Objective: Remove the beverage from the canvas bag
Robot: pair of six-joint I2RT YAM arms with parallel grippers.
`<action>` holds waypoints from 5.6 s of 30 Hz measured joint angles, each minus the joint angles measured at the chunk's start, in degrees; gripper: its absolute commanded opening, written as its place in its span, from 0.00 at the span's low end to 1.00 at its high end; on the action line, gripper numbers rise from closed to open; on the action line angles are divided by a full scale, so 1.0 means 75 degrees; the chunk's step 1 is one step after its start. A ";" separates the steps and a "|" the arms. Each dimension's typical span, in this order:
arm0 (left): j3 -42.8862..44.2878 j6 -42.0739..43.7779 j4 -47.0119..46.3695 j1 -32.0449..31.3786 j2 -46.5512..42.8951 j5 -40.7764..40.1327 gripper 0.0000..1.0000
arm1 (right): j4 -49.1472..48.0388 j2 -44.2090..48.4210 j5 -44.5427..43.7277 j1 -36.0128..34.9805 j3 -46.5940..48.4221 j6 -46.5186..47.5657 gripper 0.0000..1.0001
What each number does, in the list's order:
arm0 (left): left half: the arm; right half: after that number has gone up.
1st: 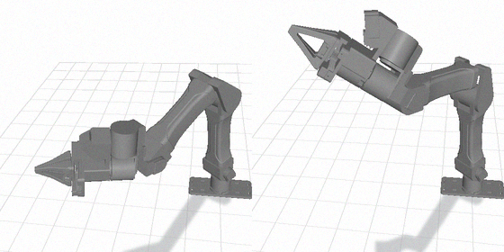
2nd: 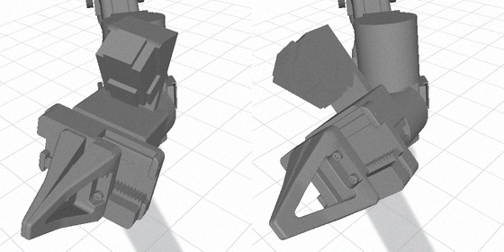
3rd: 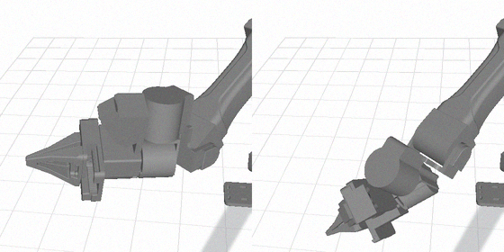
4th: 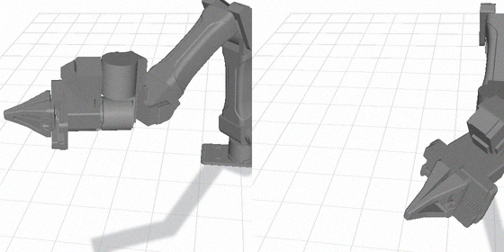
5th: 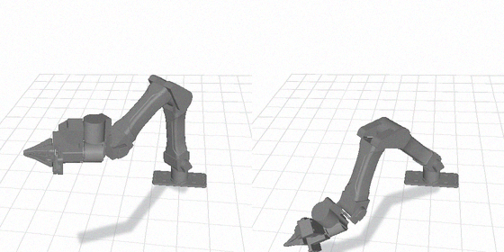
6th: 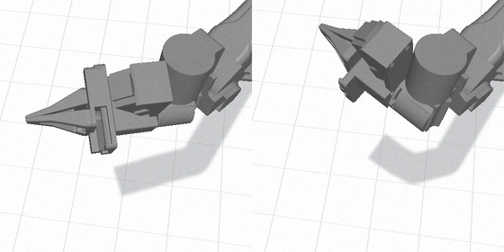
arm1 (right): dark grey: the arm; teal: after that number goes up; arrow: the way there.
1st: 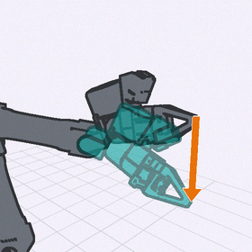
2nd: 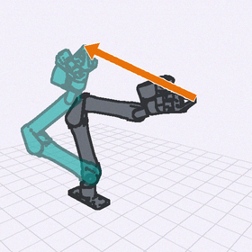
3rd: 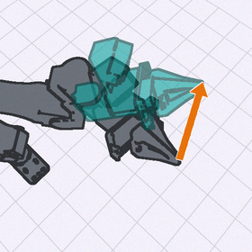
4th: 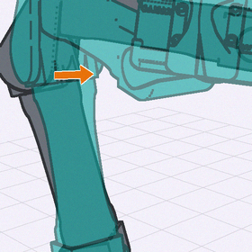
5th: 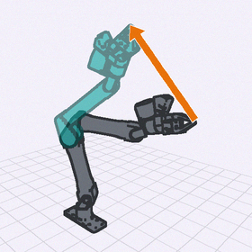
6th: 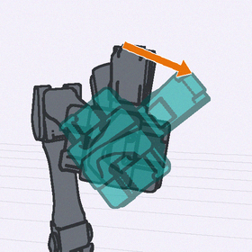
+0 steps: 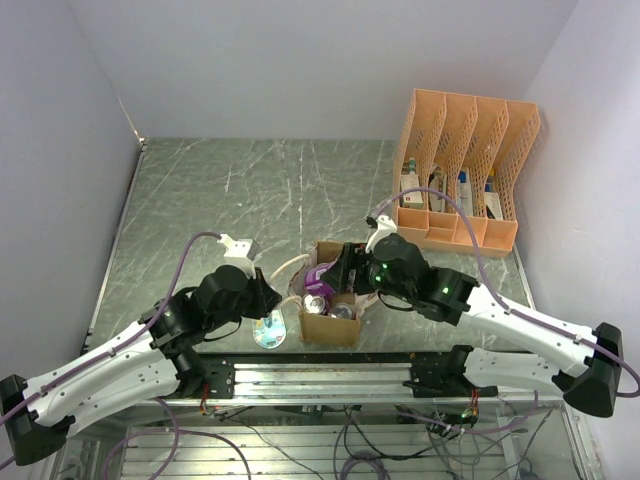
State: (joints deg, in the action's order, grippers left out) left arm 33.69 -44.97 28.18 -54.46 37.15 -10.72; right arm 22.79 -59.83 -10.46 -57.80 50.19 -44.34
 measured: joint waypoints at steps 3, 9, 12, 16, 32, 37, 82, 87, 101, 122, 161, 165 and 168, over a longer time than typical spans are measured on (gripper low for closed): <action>-0.0023 -0.0035 0.0000 0.0000 -0.0017 0.0000 0.07 | -0.0796 0.0286 0.0268 -0.0006 -0.0358 -0.0356 0.00; -0.0032 -0.0064 -0.0009 0.0000 0.0023 0.0003 0.07 | -0.2081 0.0796 0.0434 -0.0006 -0.0778 -0.0868 0.00; -0.0032 -0.0064 -0.0012 0.0000 0.0093 0.0006 0.07 | -0.2684 0.1145 0.0256 -0.0003 -0.1008 -0.1166 0.00; -0.0032 -0.0064 -0.0015 0.0000 0.0096 0.0009 0.07 | -0.3083 0.1606 -0.0166 -0.0003 -0.1201 -0.1323 0.00; -0.0055 -0.0064 -0.0009 0.0000 0.0128 0.0009 0.07 | 0.0399 0.1606 -0.3844 0.0000 0.1871 0.0169 0.00; -0.0055 -0.0061 -0.0012 0.0000 0.0233 0.0009 0.07 | 0.3008 0.1189 -0.5508 0.0000 0.2634 -0.0102 0.00; -0.0204 -0.0163 -0.0175 0.0000 0.0125 0.0137 0.07 | 0.2559 -0.1460 -0.0965 0.4884 0.0391 0.0828 0.00; -0.0216 -0.0163 -0.0175 0.0000 0.0093 0.0137 0.07 | 0.2419 -0.1903 -0.0947 0.5004 0.0562 0.0822 0.00; -0.0306 -0.0189 -0.0178 0.0000 0.0064 0.0137 0.07 | 0.2483 -0.2766 -0.1160 0.5013 0.0985 0.0935 0.00; -0.0309 -0.0204 -0.0175 0.0000 -0.0055 0.0131 0.07 | 0.2250 -0.3144 -0.0898 0.5013 0.0965 0.0935 0.19; -0.0312 -0.0201 -0.0175 0.0000 0.0061 0.0131 0.07 | 0.1923 -0.0006 0.0000 0.5015 0.1032 0.2308 1.00; -0.0312 -0.0201 -0.0175 0.0000 0.0050 0.0131 0.07 | 0.1577 0.0117 0.1285 0.4989 0.1772 0.2699 1.00; -0.0312 -0.0201 -0.0175 0.0000 0.0035 0.0131 0.07 | 0.1445 -0.0076 0.2104 0.4642 0.2232 0.2847 1.00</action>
State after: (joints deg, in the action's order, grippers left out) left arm 31.35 -46.48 26.87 -54.46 37.41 -9.74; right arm 33.63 -60.40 5.32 -22.98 66.94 -22.98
